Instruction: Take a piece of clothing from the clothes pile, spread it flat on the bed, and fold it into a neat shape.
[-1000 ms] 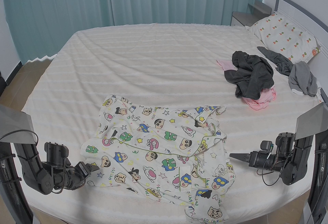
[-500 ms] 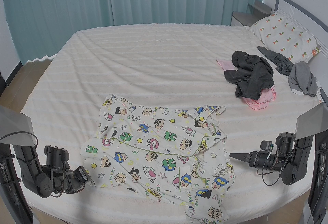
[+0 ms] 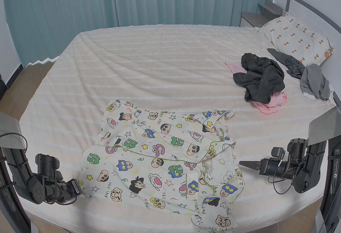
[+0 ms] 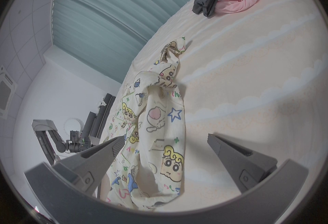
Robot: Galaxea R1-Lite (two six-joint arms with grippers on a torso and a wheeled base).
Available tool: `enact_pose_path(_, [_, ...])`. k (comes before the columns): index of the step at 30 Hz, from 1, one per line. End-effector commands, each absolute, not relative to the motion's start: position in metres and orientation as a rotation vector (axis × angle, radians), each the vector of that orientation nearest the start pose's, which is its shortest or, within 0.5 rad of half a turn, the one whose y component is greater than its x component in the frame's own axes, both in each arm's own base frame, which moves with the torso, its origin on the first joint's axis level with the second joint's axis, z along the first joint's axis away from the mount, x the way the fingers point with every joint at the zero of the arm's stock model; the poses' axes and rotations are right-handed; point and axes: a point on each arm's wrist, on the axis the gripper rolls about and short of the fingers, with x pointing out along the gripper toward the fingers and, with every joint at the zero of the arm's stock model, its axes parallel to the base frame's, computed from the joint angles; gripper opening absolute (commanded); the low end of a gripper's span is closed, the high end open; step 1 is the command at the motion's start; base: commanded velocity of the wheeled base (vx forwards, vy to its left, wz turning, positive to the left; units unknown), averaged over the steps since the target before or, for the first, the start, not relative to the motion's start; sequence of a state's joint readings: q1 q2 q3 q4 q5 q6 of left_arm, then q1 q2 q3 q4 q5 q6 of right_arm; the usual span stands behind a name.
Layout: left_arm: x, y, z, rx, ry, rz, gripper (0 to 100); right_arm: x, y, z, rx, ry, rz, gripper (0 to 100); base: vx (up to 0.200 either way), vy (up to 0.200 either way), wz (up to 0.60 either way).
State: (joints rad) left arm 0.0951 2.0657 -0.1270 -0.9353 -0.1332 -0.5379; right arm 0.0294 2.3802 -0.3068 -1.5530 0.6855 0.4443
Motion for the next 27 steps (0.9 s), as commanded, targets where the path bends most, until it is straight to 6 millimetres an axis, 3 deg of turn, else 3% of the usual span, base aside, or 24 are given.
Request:
enact_pose_path(1, [0.202, 0.023, -0.012, -0.606, 0.987, 0.257, 0, 0.277, 0.022, -0.032, 0.556, 0.655, 0.593, 100, 0.0, 0.0, 0.0])
enact_pose_path(19, [0.184, 0.042, -0.015, -0.542, 1.096, 0.271, 0, 0.256, 0.031, -0.044, 0.486, 0.743, 0.628, 100, 0.0, 0.0, 0.0])
enact_pose_path(27, [0.182, 0.048, 0.005, -0.744, 0.987, 0.109, 0, 0.281, 0.03, -0.049, 0.449, 0.662, 0.573, 100, 0.0, 0.0, 0.0])
